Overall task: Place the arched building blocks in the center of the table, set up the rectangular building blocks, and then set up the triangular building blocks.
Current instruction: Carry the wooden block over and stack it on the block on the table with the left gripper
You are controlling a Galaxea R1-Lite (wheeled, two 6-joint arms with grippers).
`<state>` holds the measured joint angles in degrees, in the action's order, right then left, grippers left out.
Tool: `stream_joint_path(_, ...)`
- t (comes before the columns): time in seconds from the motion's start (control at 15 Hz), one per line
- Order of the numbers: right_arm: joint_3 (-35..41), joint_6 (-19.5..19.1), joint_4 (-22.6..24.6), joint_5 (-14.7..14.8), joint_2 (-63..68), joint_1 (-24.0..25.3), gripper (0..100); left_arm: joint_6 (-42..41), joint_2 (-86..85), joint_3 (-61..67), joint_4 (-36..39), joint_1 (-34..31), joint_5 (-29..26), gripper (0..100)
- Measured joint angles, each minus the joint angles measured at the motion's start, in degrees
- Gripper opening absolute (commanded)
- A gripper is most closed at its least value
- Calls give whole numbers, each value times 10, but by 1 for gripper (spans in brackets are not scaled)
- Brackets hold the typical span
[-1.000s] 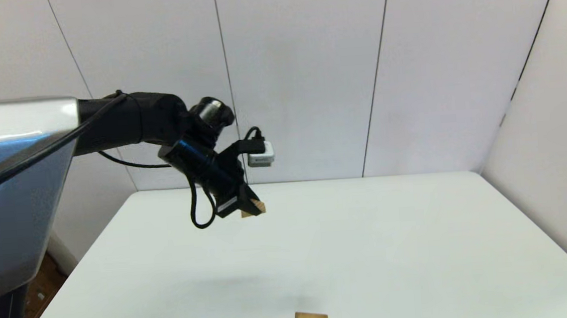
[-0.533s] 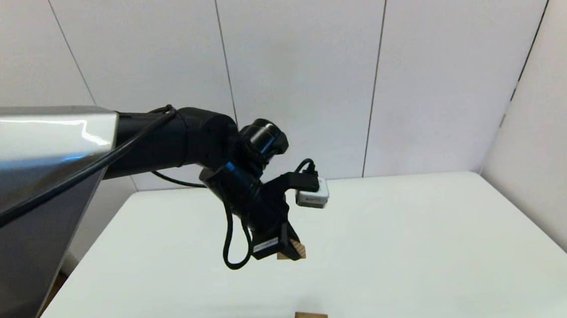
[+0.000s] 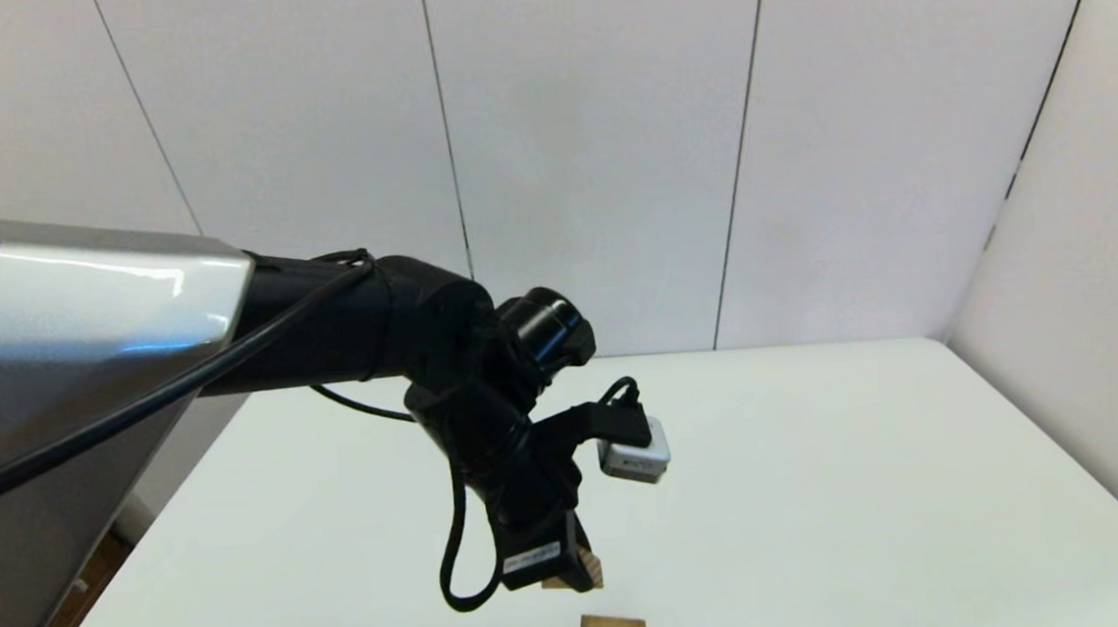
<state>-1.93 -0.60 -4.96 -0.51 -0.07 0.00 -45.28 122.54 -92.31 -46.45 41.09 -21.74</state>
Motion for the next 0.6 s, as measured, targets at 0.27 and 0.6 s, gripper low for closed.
stream_joint_path(0.27, 0, 0, 0, 0, 0, 0, 100, 8, -16, 108, 130, 6, 1, 0)
stream_joint_path(0.6, 0, 0, 0, 0, 0, 0, 100, 45, 18, 151, 253, 30, 2, 0)
